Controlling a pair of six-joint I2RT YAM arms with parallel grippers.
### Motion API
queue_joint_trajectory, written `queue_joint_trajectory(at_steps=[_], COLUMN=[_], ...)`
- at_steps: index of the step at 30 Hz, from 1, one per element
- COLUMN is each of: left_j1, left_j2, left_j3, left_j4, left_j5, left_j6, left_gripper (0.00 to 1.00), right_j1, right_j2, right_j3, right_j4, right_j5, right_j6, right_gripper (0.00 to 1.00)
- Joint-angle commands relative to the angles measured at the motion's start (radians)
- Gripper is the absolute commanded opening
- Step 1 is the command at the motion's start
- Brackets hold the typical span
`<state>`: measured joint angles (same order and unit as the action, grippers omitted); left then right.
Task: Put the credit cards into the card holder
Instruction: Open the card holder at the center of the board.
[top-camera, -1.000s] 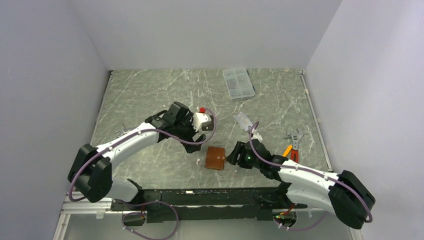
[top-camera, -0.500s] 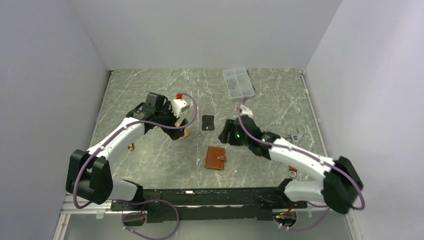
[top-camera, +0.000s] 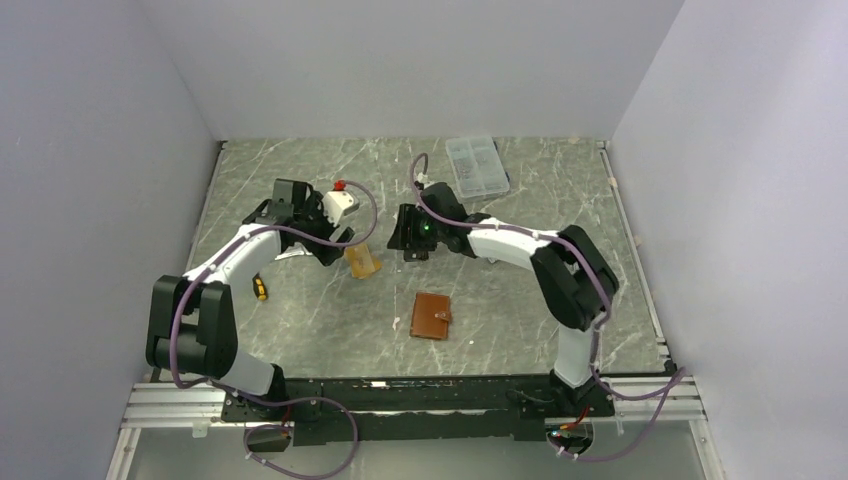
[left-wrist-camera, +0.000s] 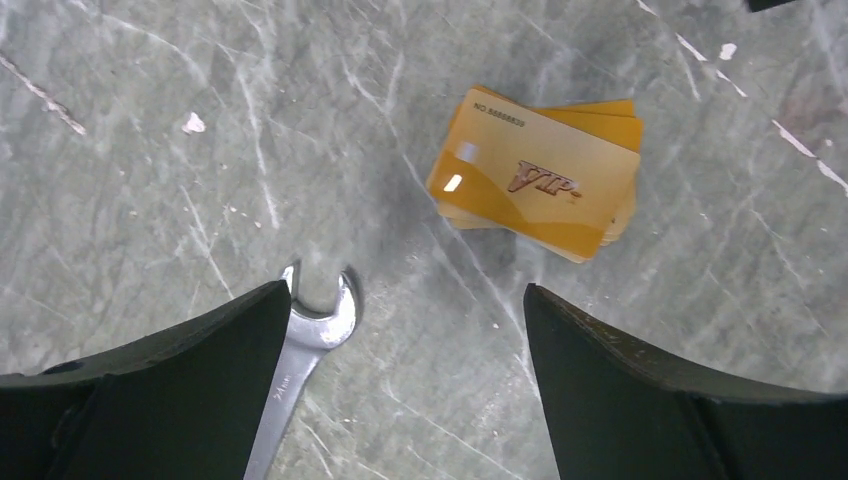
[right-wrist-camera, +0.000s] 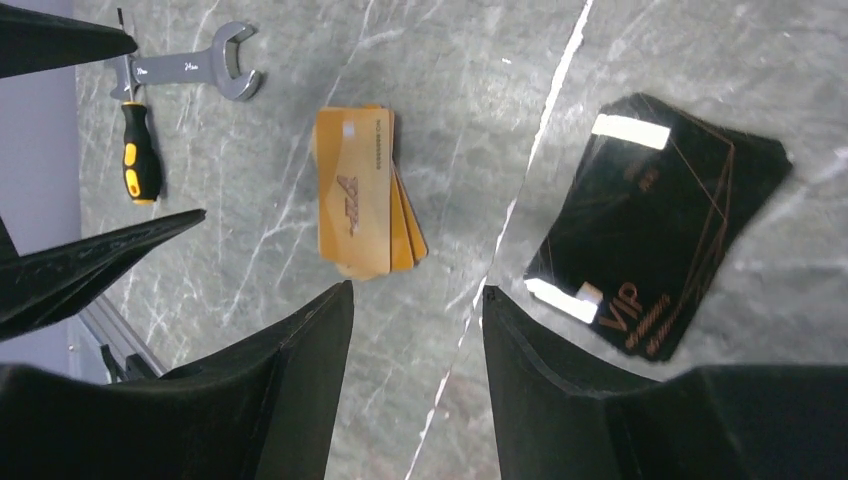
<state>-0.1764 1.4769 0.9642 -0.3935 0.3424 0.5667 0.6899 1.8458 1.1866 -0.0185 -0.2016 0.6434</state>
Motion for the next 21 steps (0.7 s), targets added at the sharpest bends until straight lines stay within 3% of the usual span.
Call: queue_joint_trajectory(at_steps=[1,13,21], left_j1=[0.012,0.011,-0.027], left_j2=[-0.008,0.021,0.053], left_j3=[-0.023,-0.082,-0.112], left_j4=[0.098,0.219,0.262], left_j5=[0.025,0.005,-0.015], left_j6=[0.127,0.229,0.311], left_gripper=[0.95,0.91,0.91], right_j1=[-0.027,-0.034,-0.035], right_j2=[0.086,0.296,0.339], right_j3=[0.11,0.182,0.177], right_j4=[0.11,0.327,0.359], right_j5=[-0.15,-0.316,-0.335], right_j6=[0.014,0.173,0.195], right_gripper=[0.53,0.47,0.45])
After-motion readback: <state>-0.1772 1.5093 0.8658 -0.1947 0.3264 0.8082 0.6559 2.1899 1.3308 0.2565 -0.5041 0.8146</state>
